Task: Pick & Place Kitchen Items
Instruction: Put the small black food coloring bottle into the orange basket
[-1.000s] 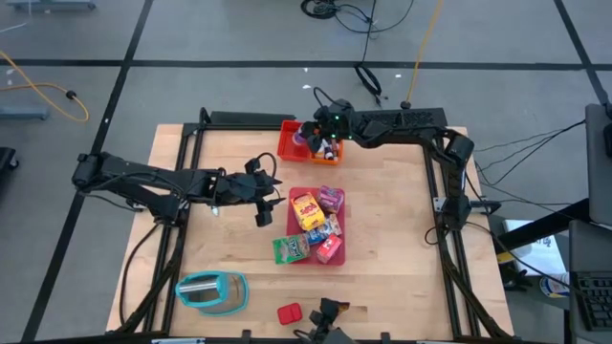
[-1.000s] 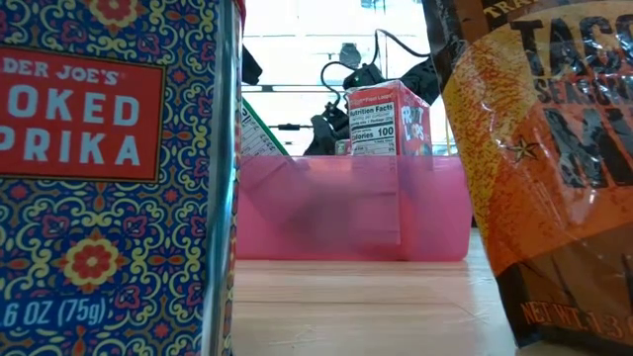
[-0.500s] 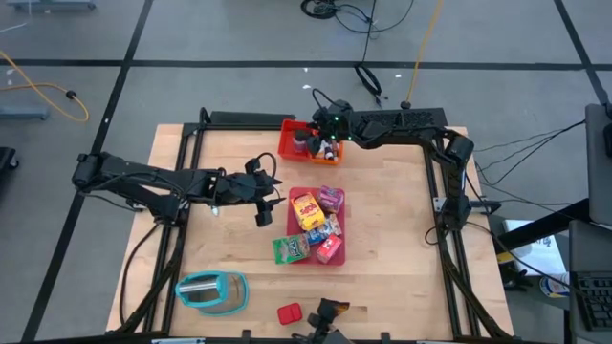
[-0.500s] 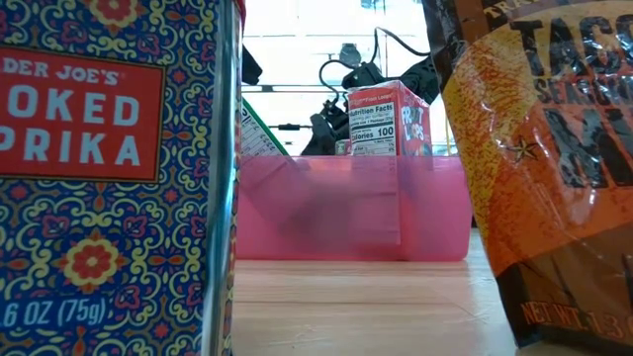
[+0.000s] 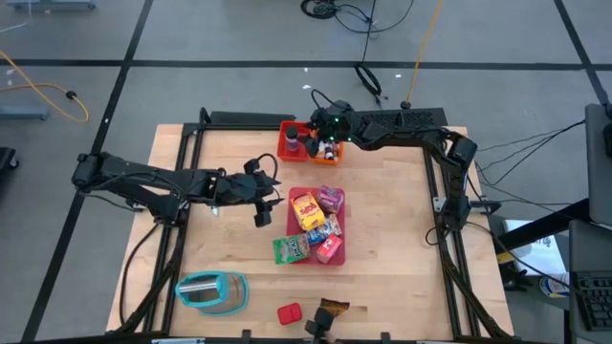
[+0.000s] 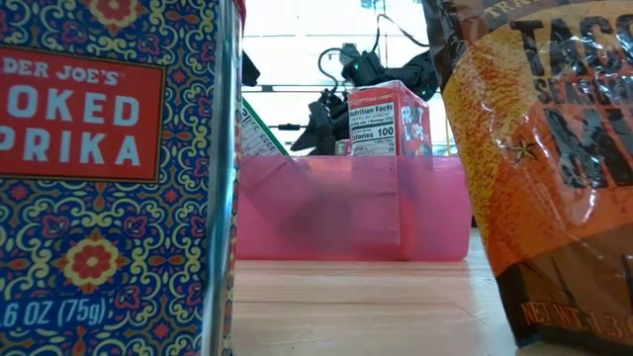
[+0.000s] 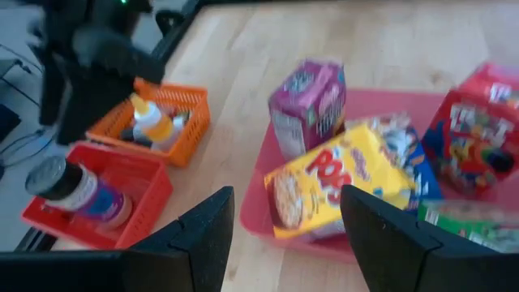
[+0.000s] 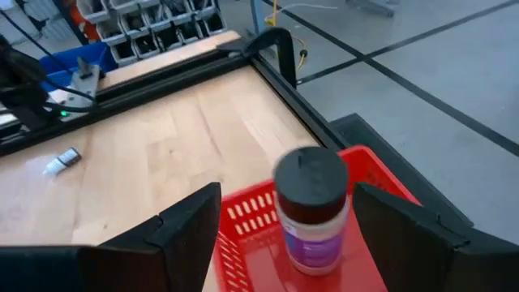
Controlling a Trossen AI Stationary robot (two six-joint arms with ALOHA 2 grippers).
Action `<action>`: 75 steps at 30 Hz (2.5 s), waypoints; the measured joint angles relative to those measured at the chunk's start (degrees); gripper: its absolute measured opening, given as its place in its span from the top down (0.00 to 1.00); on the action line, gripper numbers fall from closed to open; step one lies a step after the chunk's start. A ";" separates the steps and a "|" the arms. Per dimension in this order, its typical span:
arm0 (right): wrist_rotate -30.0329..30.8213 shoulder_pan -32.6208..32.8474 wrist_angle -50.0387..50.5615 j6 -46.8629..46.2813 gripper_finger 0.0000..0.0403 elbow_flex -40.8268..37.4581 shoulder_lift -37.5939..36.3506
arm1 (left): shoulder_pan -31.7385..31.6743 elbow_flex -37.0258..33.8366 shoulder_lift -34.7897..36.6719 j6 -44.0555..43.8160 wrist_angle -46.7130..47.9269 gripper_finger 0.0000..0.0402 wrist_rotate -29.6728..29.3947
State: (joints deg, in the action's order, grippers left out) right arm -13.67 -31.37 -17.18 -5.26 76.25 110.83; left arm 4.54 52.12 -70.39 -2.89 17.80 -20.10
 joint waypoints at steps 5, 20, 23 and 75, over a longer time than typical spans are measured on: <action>0.00 1.53 1.44 0.00 0.32 -0.02 -1.84 | 0.09 0.00 0.00 -1.60 4.96 0.43 0.01; -0.04 9.11 19.19 6.74 0.32 -0.02 -8.33 | 0.37 0.04 9.96 -26.73 29.96 0.43 -5.31; -0.02 10.91 24.90 8.95 0.33 -0.02 -8.31 | 0.37 0.04 10.80 -37.93 37.17 0.43 -5.92; 18.47 26.02 8.74 12.75 0.35 -31.05 -37.20 | -3.66 -15.50 -2.68 -93.71 45.61 0.43 13.80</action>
State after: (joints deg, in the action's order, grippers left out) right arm 4.80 -5.35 -8.44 7.49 45.19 73.62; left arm 0.88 36.61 -73.07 -96.59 63.41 -6.29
